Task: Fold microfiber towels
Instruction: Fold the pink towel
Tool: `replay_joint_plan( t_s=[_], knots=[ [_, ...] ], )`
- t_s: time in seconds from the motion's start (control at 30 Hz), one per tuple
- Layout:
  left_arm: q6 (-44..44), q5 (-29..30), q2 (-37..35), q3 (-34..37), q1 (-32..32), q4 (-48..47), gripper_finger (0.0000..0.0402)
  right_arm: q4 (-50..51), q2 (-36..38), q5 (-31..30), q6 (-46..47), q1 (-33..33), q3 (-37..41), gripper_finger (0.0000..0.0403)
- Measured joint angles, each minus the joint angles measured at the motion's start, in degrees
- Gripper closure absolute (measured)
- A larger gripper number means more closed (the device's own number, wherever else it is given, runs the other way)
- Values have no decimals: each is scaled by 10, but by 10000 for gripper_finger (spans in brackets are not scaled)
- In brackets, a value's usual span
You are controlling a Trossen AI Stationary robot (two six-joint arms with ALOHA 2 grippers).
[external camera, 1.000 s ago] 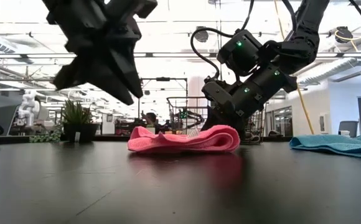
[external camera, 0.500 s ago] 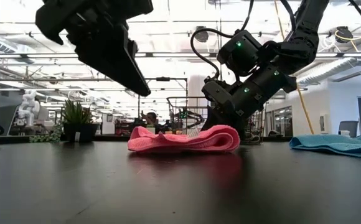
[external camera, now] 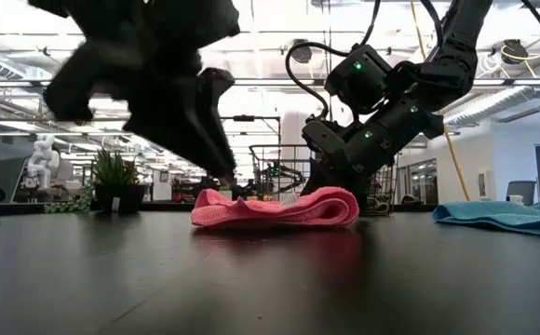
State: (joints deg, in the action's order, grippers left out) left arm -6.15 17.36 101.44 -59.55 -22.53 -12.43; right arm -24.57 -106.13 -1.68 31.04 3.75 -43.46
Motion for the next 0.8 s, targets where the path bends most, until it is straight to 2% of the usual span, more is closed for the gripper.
replay_joint_plan(
  t_s=[0.13, 0.23, 0.37, 0.63, 0.7, 0.8],
  knots=[
    [-45, 61, 4, 0, -6, 8, 312, -2, 0, -6, 13, 0, 0, 403],
    [-60, 57, 5, 0, -6, 6, 312, -2, 0, -12, 14, 0, 0, 403],
    [-58, 20, 5, 0, -8, 7, 312, -1, 0, -13, 15, 0, 0, 403],
    [-62, 12, 32, 0, -21, 46, 312, -1, 0, -14, 16, 0, 0, 403],
    [-73, 17, 46, 0, -22, 56, 312, -1, 0, -14, 16, 0, 0, 403],
    [-110, 68, 61, 0, -24, 52, 312, -2, 0, -13, 22, 0, 0, 403]
  ],
)
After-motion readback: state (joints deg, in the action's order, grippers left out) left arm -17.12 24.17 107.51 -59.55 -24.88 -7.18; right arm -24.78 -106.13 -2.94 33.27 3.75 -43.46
